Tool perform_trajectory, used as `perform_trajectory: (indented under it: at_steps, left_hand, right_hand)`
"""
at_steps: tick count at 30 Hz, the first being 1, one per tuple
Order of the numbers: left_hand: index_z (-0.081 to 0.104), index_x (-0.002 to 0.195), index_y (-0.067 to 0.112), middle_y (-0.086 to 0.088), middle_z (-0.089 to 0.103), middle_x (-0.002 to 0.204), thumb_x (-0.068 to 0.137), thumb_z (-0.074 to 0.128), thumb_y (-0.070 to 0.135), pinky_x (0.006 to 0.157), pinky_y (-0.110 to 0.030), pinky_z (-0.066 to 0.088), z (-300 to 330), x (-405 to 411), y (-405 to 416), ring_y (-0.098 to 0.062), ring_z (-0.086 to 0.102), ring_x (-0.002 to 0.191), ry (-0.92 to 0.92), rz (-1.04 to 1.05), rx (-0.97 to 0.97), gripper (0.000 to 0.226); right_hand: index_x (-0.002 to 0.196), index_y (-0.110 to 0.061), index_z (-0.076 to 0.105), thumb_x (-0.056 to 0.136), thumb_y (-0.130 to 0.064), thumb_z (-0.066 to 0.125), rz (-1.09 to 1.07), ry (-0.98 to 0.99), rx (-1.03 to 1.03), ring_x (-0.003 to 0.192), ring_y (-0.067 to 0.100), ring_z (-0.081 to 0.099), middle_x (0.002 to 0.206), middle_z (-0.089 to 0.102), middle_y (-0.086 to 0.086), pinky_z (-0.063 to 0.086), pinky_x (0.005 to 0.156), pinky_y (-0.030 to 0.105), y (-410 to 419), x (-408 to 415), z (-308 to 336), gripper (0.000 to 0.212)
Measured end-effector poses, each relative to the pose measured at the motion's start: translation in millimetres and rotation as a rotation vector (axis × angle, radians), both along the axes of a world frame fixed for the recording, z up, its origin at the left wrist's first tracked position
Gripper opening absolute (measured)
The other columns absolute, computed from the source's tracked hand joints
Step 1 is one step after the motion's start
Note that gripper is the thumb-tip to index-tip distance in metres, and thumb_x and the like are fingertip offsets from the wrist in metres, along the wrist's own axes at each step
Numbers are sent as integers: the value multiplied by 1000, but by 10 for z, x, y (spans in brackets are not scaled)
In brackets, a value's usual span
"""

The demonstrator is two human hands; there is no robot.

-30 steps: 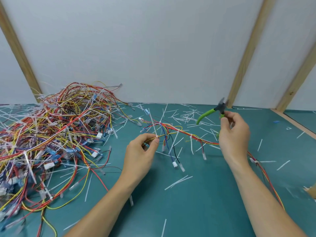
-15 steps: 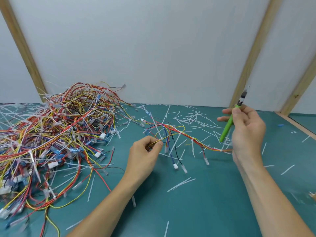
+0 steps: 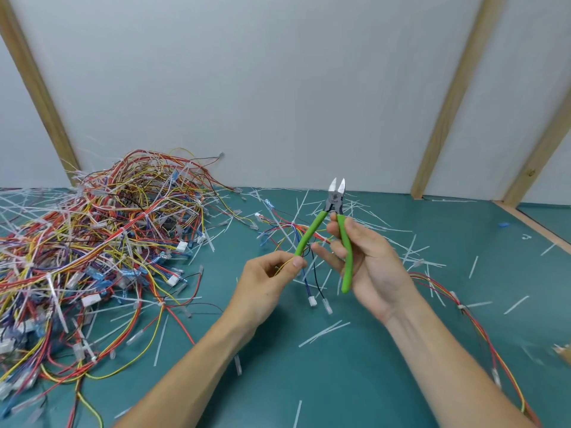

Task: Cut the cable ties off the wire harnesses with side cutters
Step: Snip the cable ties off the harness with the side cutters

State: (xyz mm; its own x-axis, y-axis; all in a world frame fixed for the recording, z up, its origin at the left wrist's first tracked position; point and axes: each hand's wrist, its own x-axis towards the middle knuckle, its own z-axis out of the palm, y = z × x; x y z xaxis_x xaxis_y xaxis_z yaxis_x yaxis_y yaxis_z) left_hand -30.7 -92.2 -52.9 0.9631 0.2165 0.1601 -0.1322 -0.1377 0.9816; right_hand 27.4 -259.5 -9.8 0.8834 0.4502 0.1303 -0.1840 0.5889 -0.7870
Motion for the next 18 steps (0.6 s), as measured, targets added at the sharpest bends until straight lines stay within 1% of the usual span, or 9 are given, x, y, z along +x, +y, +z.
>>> perform_trajectory:
  at_steps: [3, 5, 6, 8, 10, 12, 14, 16, 18]
  left_hand:
    - [76, 91, 15, 13, 36, 54, 94, 66, 35, 48, -16, 25, 1, -2, 23, -8, 29, 53, 18, -13, -62, 22]
    - [76, 90, 15, 11, 35, 54, 95, 65, 32, 47, -14, 25, 1, -10, 7, -8, 28, 51, 18, -23, -95, 21]
    - [76, 90, 15, 11, 35, 54, 95, 65, 30, 46, -13, 25, 0, -11, 1, -8, 28, 50, 11, -24, -104, 20]
    - [76, 91, 12, 12, 35, 52, 96, 65, 29, 46, -12, 25, -1, -9, 6, -7, 28, 48, -3, -20, -113, 21]
    - [77, 92, 12, 11, 32, 52, 92, 66, 36, 45, -13, 25, 16, -9, 17, -7, 26, 48, -18, -14, -124, 26]
    - [78, 91, 15, 8, 30, 54, 87, 63, 45, 46, -14, 23, 36, -4, 13, -8, 24, 49, -41, 6, -120, 34]
    - [79, 85, 20, 3, 33, 59, 88, 57, 50, 48, -17, 23, 53, 5, 10, -9, 25, 52, -64, 44, -82, 37]
    - [77, 80, 27, 2, 37, 61, 94, 54, 48, 51, -23, 24, 41, 15, 37, -10, 28, 54, -108, 101, 71, 34]
    - [75, 84, 32, 13, 43, 58, 100, 56, 40, 54, -27, 25, 0, 20, 77, -8, 31, 53, -143, 163, 308, 26]
  right_hand:
    - [110, -9, 71, 88, -30, 62, -80, -44, -122, 70, 10, 60, 87, 71, 0, 59, 79, 33, 13, -5, -16, 32]
    - [116, -11, 70, 88, -42, 59, -93, -39, -191, 90, 17, 67, 97, 72, 3, 57, 88, 36, 57, -20, -47, 43]
    - [119, -11, 70, 89, -50, 56, -92, -44, -247, 101, 19, 69, 104, 73, 4, 55, 95, 40, 75, -29, -62, 51]
    - [123, -12, 70, 90, -65, 42, -57, -93, -372, 118, 17, 68, 119, 75, 3, 52, 105, 45, 96, -47, -87, 68]
    - [129, -13, 68, 92, -70, 28, 29, -164, -447, 126, 14, 63, 127, 72, 2, 49, 108, 44, 97, -64, -98, 80]
    - [132, -11, 66, 92, -71, 27, 57, -180, -471, 127, 15, 62, 128, 72, 5, 50, 108, 45, 93, -70, -95, 82]
    - [126, -4, 66, 92, -67, 35, 44, -142, -417, 123, 24, 66, 122, 73, 13, 54, 104, 48, 80, -63, -78, 78]
    - [113, -3, 62, 94, -57, 49, 24, -83, -267, 112, 34, 71, 107, 73, 16, 60, 93, 49, 38, -49, -32, 59]
    - [104, -10, 54, 92, -41, 66, -57, -71, -138, 90, 35, 75, 89, 62, 9, 62, 80, 47, -49, -7, 29, 35]
